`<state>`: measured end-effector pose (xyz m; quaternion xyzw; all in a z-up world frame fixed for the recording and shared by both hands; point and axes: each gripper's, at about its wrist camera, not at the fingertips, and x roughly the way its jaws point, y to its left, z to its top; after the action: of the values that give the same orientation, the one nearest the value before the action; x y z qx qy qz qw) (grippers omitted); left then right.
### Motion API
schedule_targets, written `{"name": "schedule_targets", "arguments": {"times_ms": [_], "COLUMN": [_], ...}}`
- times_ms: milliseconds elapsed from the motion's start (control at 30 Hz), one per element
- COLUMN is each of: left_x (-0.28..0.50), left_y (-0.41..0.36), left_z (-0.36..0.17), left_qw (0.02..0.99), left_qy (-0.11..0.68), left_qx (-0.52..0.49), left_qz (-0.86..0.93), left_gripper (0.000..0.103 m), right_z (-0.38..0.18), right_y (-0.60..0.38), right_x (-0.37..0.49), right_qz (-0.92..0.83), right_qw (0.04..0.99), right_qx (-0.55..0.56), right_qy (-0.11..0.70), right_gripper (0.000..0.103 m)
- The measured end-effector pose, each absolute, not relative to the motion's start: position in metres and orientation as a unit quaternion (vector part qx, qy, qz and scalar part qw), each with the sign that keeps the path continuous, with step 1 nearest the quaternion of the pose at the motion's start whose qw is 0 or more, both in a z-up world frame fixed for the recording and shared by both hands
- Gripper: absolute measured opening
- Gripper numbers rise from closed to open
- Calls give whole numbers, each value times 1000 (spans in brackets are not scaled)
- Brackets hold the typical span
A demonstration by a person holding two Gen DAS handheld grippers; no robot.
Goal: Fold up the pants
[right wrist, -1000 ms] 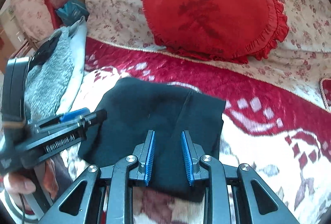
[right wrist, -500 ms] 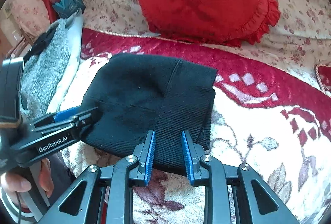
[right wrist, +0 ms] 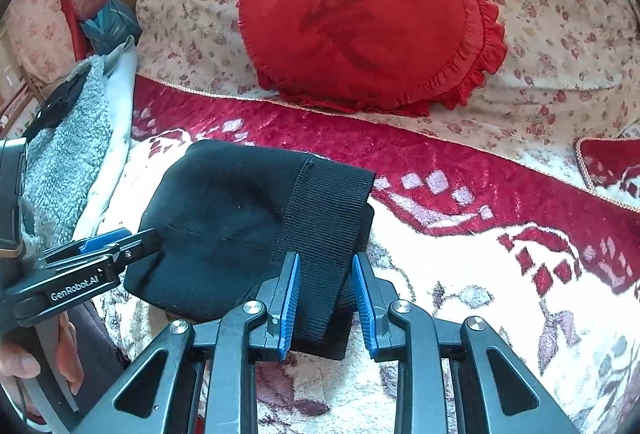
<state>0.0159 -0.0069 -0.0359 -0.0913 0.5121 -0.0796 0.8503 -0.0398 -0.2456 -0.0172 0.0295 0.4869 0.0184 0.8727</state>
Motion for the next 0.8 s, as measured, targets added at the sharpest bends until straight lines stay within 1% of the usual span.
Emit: {"name": "schedule_targets", "arguments": {"times_ms": [67,300,367,400,433,467,567,667,800], "left_x": [17,20,21,21,22,22,25,28,35], "left_y": [-4,-2,-3,-2,-2,-1,1,4,5], "left_z": [-36,-40,-40,-40,-39,-39,-39,-43,-52], "left_qw": [849,841,839,838,838,838,837,830,817], "left_qy": [513,523,525,526,525,523,525,533,548], "left_qx": [-97,-104,-107,-111,-116,-121,-120,-129,-138], "left_qz": [-80,-88,-90,-93,-96,-97,-96,-102,-114], "left_gripper": [55,55,60,67,70,70,71,77,78], "right_z": [-19,-22,-22,-22,-23,-23,-26,-29,-39], "right_y": [-247,-249,-248,-249,-249,-250,-254,-261,-276], "right_x": [-39,-36,-36,-35,-35,-35,-33,-32,-30], "right_qz": [18,13,13,12,12,11,10,13,19], "right_qw": [871,869,869,868,868,869,866,863,854], "right_qx": [31,28,29,29,30,32,43,59,100], "right_qy": [490,494,494,495,495,494,497,502,510], "right_gripper": [29,31,31,32,35,38,42,48,49]}}
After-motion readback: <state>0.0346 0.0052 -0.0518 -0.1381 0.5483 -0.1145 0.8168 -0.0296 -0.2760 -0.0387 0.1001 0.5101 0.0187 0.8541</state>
